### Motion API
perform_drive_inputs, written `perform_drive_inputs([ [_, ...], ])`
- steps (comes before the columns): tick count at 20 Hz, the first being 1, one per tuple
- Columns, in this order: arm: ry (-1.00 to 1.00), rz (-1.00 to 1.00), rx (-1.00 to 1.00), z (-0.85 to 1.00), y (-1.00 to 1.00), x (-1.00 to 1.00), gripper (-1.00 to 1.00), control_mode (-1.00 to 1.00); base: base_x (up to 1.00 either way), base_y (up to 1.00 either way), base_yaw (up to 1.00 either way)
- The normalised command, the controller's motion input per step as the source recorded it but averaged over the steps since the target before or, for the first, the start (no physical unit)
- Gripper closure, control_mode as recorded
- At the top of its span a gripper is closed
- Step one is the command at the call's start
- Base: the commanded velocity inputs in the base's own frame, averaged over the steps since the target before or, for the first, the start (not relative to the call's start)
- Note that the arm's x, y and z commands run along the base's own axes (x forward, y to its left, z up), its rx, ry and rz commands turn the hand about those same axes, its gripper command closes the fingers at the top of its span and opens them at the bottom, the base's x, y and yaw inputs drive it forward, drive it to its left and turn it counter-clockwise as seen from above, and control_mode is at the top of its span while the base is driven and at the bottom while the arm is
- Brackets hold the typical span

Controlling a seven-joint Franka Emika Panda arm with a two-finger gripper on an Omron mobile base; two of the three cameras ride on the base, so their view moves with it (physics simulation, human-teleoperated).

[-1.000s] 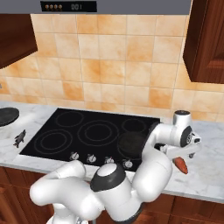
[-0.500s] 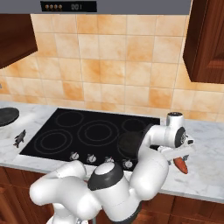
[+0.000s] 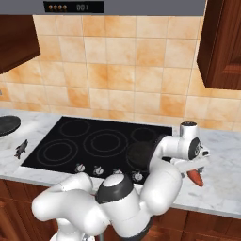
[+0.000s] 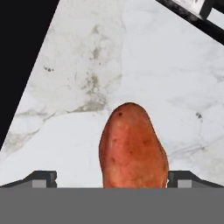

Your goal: Place both pans onto different burners. Then place the sweet potato and the fish on different pans.

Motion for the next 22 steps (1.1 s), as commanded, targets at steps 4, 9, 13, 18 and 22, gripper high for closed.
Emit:
perform_drive_inputs([
  [4, -0.06, 0.0, 0.0, -0.17, -0.22, 0.04, -1.0, -1.0, 0.0, 0.0, 0.0],
  [9, -0.06, 0.0, 0.0, -0.22, -0.13, 0.03, -1.0, -1.0, 0.0, 0.0, 0.0],
  [13, -0.01, 0.0, 0.0, -0.17, 0.0, 0.05, 1.0, -1.0, 0.0, 0.0, 0.0],
  [18, 0.0, 0.0, 0.0, 0.0, 0.0, 0.0, 1.0, -1.0, 0.0, 0.0, 0.0],
  [22, 0.0, 0.0, 0.0, 0.05, 0.0, 0.01, 1.0, -1.0, 0.0, 0.0, 0.0],
])
